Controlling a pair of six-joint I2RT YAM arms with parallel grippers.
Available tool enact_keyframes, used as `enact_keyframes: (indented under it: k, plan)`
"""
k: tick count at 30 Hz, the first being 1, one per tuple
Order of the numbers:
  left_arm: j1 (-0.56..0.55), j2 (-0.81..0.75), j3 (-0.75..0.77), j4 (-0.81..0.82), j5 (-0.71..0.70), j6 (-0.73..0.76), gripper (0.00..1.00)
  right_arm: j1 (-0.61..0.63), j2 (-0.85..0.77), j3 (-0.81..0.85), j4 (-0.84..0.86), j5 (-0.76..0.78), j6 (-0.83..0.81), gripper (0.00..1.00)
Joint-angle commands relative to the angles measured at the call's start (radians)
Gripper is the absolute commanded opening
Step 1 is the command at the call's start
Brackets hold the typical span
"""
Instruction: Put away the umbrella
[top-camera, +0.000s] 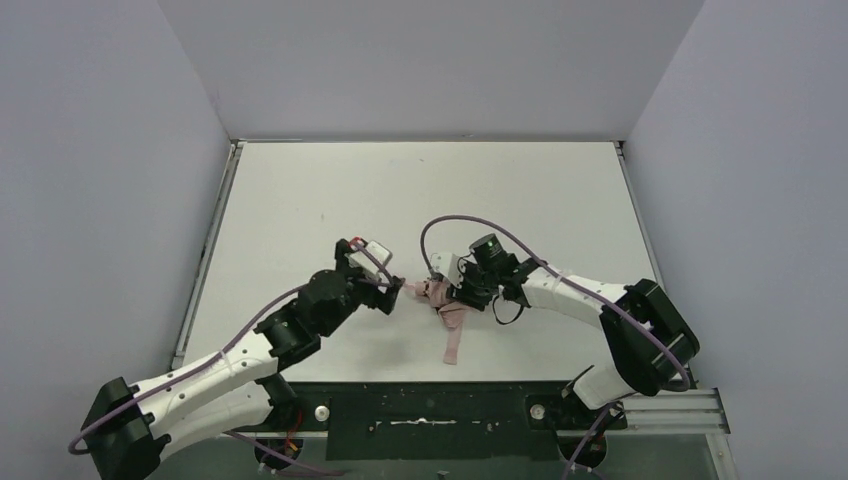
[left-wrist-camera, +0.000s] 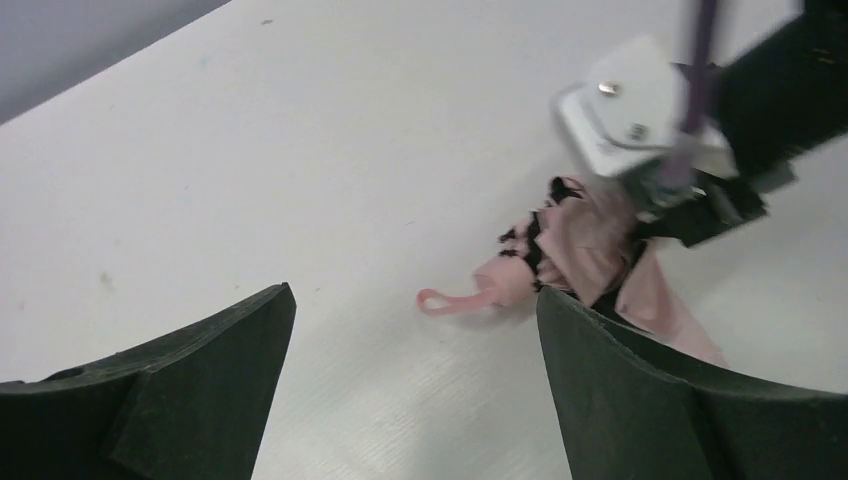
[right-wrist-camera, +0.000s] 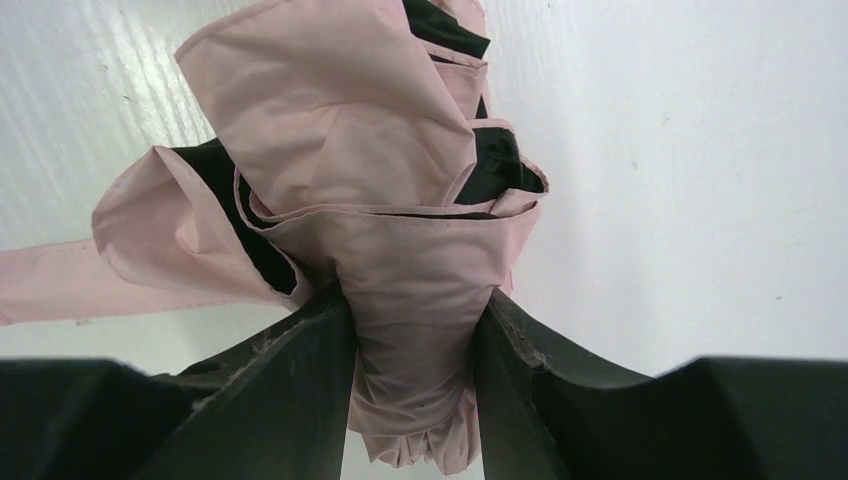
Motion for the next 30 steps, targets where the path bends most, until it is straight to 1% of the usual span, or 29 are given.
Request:
enact_keyframes:
  k: [1,6,11,15,18,21,23,25,30]
  plan:
    - [0.181,0.0,0.089,-0.124,0.092,-0.149,0.9,0.058,0.009,-0.1,0.095,0.165,-0.069,0.12]
    - [0.311,0.125,0.2,-0.149,0.277,-0.092,0.91,0.141,0.033,-0.122,0.105,0.288,-0.104,0.11]
    - [0.437,0.296,0.315,-0.146,0.538,-0.095,0.92,0.205,0.028,-0.17,0.177,0.347,-0.108,0.09]
    - [0.5,0.439,0.42,-0.164,0.753,-0.062,0.92,0.234,0.011,-0.207,0.228,0.387,-0.112,0.09]
    - [0.528,0.559,0.528,-0.252,0.94,0.011,0.92,0.252,-0.002,-0.227,0.249,0.41,-0.126,0.08]
    - [0.526,0.675,0.645,-0.38,1.084,0.096,0.92,0.262,-0.015,-0.243,0.284,0.435,-0.142,0.08]
    - [0.521,0.75,0.704,-0.434,1.127,0.118,0.92,0.266,-0.02,-0.25,0.29,0.443,-0.152,0.08]
    - [0.507,0.799,0.733,-0.447,1.145,0.132,0.93,0.269,-0.02,-0.247,0.287,0.445,-0.156,0.08]
    - [0.43,0.876,0.78,-0.499,1.106,0.213,0.93,0.274,-0.022,-0.252,0.294,0.448,-0.15,0.07]
